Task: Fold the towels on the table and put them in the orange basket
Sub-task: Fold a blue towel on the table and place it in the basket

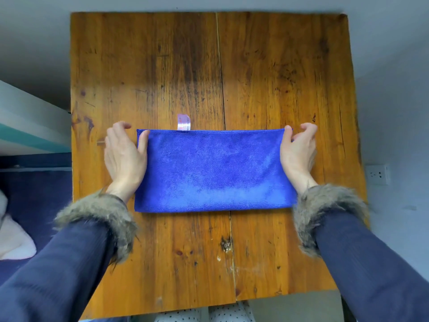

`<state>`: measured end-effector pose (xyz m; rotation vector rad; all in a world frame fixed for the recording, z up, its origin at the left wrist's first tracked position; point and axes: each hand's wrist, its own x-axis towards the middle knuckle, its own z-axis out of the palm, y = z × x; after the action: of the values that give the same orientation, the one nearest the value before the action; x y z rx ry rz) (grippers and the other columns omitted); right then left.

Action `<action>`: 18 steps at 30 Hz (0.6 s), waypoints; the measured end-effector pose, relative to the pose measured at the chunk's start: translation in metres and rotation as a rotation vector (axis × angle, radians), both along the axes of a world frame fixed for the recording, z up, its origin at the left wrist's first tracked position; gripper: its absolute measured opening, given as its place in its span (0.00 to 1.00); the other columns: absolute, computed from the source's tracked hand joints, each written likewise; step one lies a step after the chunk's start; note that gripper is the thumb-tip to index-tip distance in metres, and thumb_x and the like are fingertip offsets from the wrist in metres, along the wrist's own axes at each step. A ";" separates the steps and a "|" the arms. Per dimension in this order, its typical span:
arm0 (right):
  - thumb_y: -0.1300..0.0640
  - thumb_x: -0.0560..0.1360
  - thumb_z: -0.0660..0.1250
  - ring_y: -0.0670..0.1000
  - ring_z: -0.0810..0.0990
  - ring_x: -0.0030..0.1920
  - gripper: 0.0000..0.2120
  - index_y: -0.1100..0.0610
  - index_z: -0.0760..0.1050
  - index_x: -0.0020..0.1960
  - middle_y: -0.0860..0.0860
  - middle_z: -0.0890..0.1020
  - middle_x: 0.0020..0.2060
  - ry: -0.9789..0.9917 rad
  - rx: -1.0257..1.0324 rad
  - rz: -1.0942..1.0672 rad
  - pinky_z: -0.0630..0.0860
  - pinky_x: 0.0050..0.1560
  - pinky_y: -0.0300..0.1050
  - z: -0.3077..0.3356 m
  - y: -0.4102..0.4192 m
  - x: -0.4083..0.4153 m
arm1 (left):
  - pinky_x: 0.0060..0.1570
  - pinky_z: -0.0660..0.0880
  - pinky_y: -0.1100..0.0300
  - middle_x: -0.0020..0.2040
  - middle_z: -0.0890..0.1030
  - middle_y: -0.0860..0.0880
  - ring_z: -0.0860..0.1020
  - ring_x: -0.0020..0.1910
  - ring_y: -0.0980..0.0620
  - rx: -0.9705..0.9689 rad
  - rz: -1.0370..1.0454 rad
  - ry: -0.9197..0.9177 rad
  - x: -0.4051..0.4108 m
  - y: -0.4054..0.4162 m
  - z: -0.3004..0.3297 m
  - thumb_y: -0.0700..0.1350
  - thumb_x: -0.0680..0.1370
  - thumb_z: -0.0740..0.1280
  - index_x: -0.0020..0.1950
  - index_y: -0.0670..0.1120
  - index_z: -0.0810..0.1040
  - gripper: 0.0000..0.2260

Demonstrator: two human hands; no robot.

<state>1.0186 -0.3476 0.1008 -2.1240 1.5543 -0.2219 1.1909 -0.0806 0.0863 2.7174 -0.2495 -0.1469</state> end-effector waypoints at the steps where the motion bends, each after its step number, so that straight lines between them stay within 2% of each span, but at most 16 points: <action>1: 0.52 0.79 0.58 0.59 0.74 0.57 0.18 0.60 0.65 0.64 0.57 0.76 0.57 0.004 -0.112 0.030 0.65 0.48 0.48 0.000 0.004 -0.004 | 0.51 0.67 0.45 0.56 0.73 0.39 0.71 0.55 0.38 0.017 -0.056 -0.060 -0.007 0.001 0.002 0.52 0.79 0.60 0.63 0.41 0.68 0.19; 3: 0.53 0.78 0.58 0.58 0.70 0.64 0.20 0.60 0.65 0.68 0.57 0.73 0.63 0.010 -0.282 0.187 0.64 0.61 0.50 -0.003 0.018 -0.010 | 0.57 0.64 0.44 0.63 0.71 0.38 0.68 0.61 0.38 0.046 -0.252 -0.167 -0.027 -0.002 0.002 0.50 0.79 0.59 0.67 0.42 0.67 0.20; 5: 0.53 0.78 0.56 0.56 0.65 0.70 0.22 0.59 0.64 0.70 0.57 0.69 0.69 0.001 -0.343 0.424 0.57 0.70 0.55 -0.011 0.043 -0.010 | 0.65 0.60 0.41 0.70 0.67 0.39 0.64 0.69 0.39 0.099 -0.486 -0.201 -0.051 -0.012 -0.005 0.51 0.78 0.58 0.70 0.46 0.65 0.21; 7: 0.52 0.78 0.55 0.56 0.63 0.72 0.23 0.58 0.65 0.71 0.57 0.68 0.70 0.007 -0.379 0.663 0.54 0.72 0.58 -0.025 0.069 -0.008 | 0.68 0.54 0.37 0.74 0.62 0.41 0.59 0.73 0.40 0.144 -0.616 -0.160 -0.072 -0.025 -0.016 0.53 0.78 0.57 0.72 0.49 0.63 0.23; 9: 0.51 0.77 0.55 0.56 0.63 0.72 0.23 0.57 0.66 0.70 0.57 0.67 0.71 0.052 -0.396 0.796 0.55 0.71 0.60 -0.038 0.083 -0.009 | 0.69 0.50 0.35 0.75 0.59 0.42 0.56 0.74 0.40 0.172 -0.660 -0.114 -0.083 -0.033 -0.025 0.55 0.78 0.55 0.73 0.51 0.62 0.24; 15: 0.50 0.78 0.54 0.56 0.59 0.74 0.24 0.57 0.64 0.72 0.57 0.62 0.73 0.144 -0.330 0.674 0.52 0.74 0.54 -0.056 0.050 -0.044 | 0.71 0.46 0.39 0.76 0.57 0.45 0.53 0.75 0.41 0.276 -0.657 -0.080 -0.066 0.005 -0.034 0.57 0.78 0.51 0.75 0.52 0.60 0.25; 18: 0.48 0.78 0.51 0.57 0.55 0.75 0.26 0.57 0.61 0.74 0.58 0.59 0.74 0.195 -0.276 0.592 0.49 0.74 0.53 -0.050 0.039 -0.052 | 0.71 0.46 0.40 0.77 0.55 0.44 0.50 0.76 0.41 0.220 -0.557 -0.016 -0.049 0.031 -0.032 0.54 0.79 0.51 0.75 0.49 0.58 0.25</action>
<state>0.9670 -0.3089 0.0505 -2.7868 0.9595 -0.0218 1.1417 -0.0499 0.0544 2.7870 -1.0467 -0.3238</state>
